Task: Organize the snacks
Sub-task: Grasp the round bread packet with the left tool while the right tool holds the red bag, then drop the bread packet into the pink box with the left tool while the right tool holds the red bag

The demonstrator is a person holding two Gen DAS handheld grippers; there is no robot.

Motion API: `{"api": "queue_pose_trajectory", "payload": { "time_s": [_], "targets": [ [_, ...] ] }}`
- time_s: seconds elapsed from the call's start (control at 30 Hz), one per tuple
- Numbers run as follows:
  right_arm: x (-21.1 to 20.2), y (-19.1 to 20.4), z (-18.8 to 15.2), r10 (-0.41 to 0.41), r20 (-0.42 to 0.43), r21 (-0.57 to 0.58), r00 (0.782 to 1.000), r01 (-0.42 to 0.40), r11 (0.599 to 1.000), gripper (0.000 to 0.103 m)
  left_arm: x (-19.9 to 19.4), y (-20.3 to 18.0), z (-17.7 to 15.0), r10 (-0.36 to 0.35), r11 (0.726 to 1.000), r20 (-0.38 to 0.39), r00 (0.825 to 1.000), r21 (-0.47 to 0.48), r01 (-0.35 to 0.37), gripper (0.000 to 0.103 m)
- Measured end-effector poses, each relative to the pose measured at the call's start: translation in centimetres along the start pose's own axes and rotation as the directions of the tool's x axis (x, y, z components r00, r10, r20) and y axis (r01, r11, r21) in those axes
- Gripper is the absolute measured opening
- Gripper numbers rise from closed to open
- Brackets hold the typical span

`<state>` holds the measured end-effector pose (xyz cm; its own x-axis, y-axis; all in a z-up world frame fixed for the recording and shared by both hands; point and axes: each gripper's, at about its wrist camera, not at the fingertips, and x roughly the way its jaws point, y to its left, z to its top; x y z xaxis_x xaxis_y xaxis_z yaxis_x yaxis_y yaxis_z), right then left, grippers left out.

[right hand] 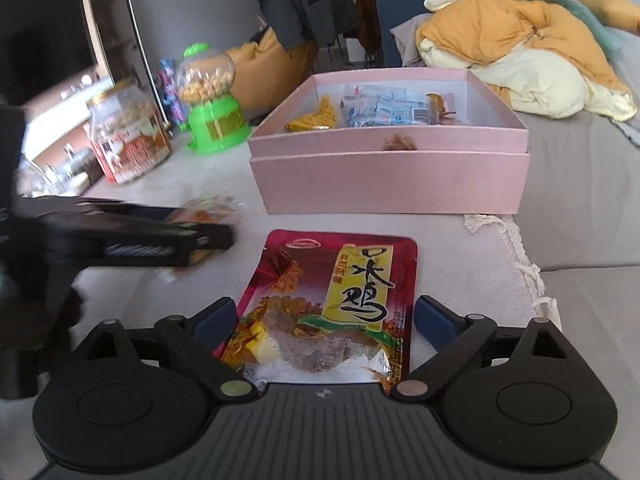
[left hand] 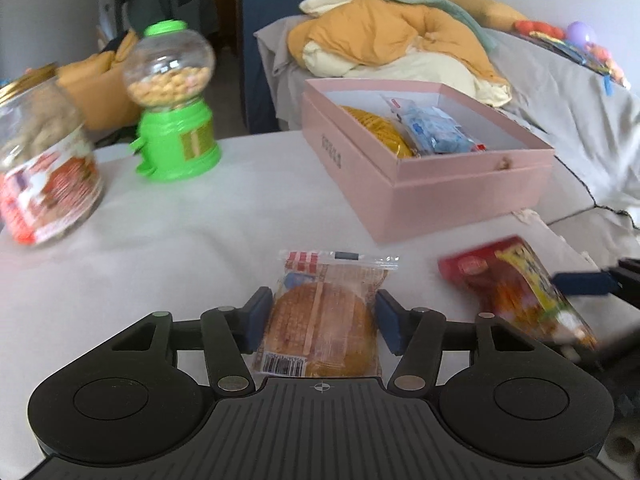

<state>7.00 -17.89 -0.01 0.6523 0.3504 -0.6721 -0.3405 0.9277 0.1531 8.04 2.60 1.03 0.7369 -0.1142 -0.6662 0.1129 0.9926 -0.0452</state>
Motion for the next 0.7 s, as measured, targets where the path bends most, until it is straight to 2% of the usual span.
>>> {"api": "queue_pose_trajectory", "payload": {
  "time_s": [0.13,0.27,0.4,0.57,0.6,0.63,0.7],
  "targets": [
    [0.4,0.9,0.4,-0.057,-0.025,0.034,0.998,0.058,0.998,0.099,-2.4,0.6,-2.1,0.019,0.998,0.012,1.000,-0.052,-0.019,0.060],
    [1.4,1.7,1.1,-0.117,-0.049,0.069,0.992,0.120,0.990,0.103,-3.1,1.3,-3.0,0.021,0.997,0.038,0.999,-0.074,-0.018,0.060],
    [2.9,3.6,1.8,-0.227,-0.083,0.009,0.970,0.228,0.974,0.103,-3.1,0.8,-3.3,0.041,0.998,0.054,0.998,-0.050,-0.039,0.061],
    [3.1,3.2,2.1,-0.176,-0.088,-0.017,0.980,0.176,0.984,0.102,-3.2,0.9,-3.6,0.030,0.998,0.065,0.997,-0.050,-0.027,0.061],
    [2.9,3.1,2.1,-0.164,-0.095,-0.027,0.982,0.162,0.986,0.101,-3.2,1.0,-3.6,0.026,0.998,0.068,0.997,-0.053,-0.022,0.061],
    [2.7,2.9,2.1,-0.154,-0.100,-0.038,0.983,0.151,0.988,0.095,-3.2,1.2,-3.7,0.021,0.998,0.072,0.997,-0.056,-0.017,0.061],
    [1.8,2.5,2.2,-0.137,-0.103,-0.039,0.985,0.133,0.990,0.079,-3.2,1.3,-3.7,0.014,0.998,0.077,0.997,-0.062,-0.009,0.061]
  ]
}}
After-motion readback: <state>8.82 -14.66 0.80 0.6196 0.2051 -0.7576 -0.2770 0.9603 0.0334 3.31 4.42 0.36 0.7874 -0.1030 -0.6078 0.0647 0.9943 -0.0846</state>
